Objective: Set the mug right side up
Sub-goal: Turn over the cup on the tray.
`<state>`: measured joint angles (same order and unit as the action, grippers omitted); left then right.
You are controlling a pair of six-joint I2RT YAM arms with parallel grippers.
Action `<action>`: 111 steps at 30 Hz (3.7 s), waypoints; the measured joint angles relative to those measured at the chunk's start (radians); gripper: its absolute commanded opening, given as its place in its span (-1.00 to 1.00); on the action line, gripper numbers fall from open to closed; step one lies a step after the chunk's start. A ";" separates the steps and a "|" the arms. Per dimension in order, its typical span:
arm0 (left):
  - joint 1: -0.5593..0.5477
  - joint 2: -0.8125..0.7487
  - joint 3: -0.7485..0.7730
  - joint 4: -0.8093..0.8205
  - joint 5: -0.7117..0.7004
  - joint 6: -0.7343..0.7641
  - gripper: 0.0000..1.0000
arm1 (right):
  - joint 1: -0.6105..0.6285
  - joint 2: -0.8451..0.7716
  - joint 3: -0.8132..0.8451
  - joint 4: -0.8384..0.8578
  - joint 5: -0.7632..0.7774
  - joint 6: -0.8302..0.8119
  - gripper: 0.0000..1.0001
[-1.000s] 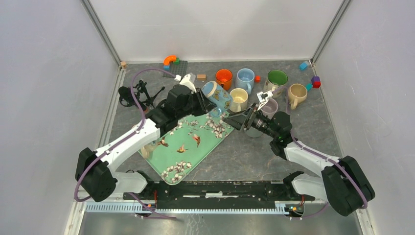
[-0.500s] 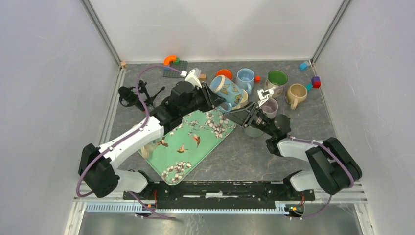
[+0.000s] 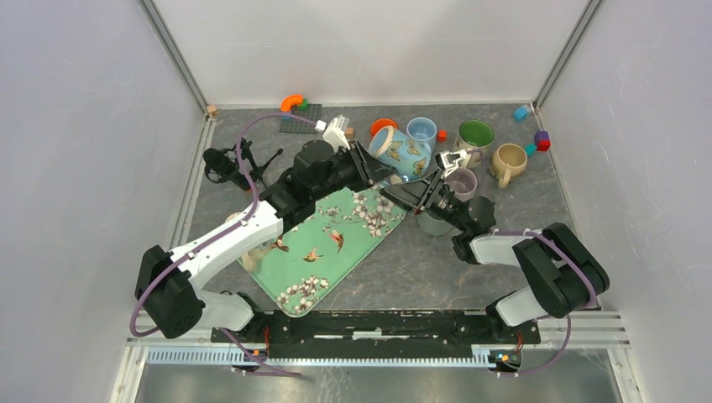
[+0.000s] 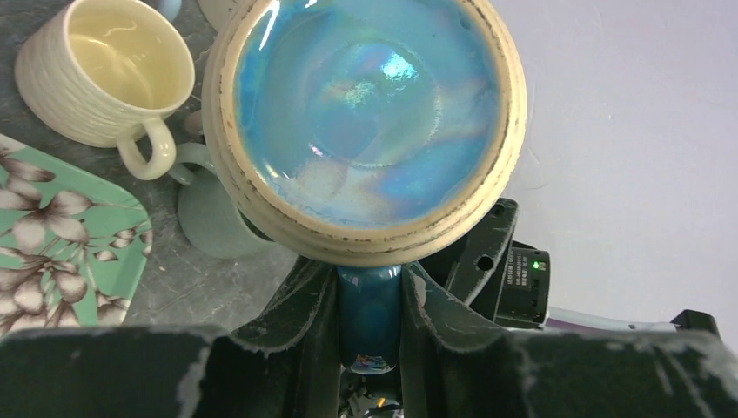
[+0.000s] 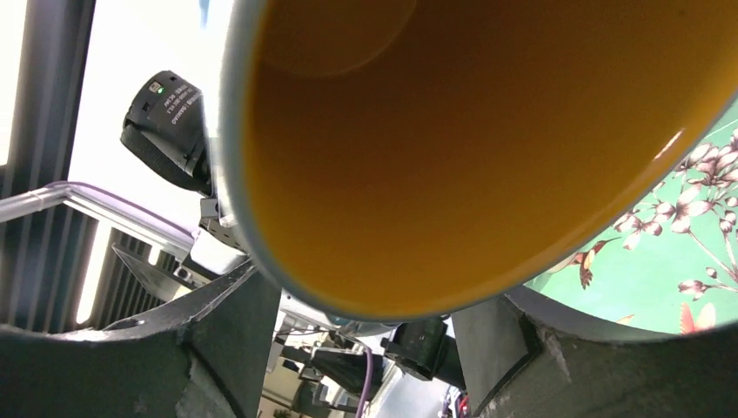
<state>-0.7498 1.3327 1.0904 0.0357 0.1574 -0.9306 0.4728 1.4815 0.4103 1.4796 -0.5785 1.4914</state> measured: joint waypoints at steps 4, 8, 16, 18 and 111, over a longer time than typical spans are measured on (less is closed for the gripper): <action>-0.006 0.000 -0.005 0.024 0.006 -0.023 -0.96 | 0.000 0.000 0.000 0.001 0.027 0.023 0.37; -0.014 0.000 -0.028 0.053 0.006 -0.037 -0.96 | 0.000 0.000 0.000 -0.001 0.046 0.038 0.28; -0.013 -0.007 -0.068 0.099 -0.002 -0.048 -0.96 | 0.000 -0.002 0.000 0.001 0.063 0.054 0.01; -0.011 -0.007 -0.074 0.101 -0.005 -0.048 -0.96 | 0.000 -0.002 0.000 0.001 0.064 0.054 -0.12; -0.016 -0.148 -0.008 -0.281 0.110 0.322 0.99 | -0.089 -0.560 0.420 -1.957 1.077 -1.194 -1.00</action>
<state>-0.7662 1.1851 1.0821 -0.2455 0.2672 -0.6083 0.3840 0.9211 0.8299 -0.4774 0.4988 0.2974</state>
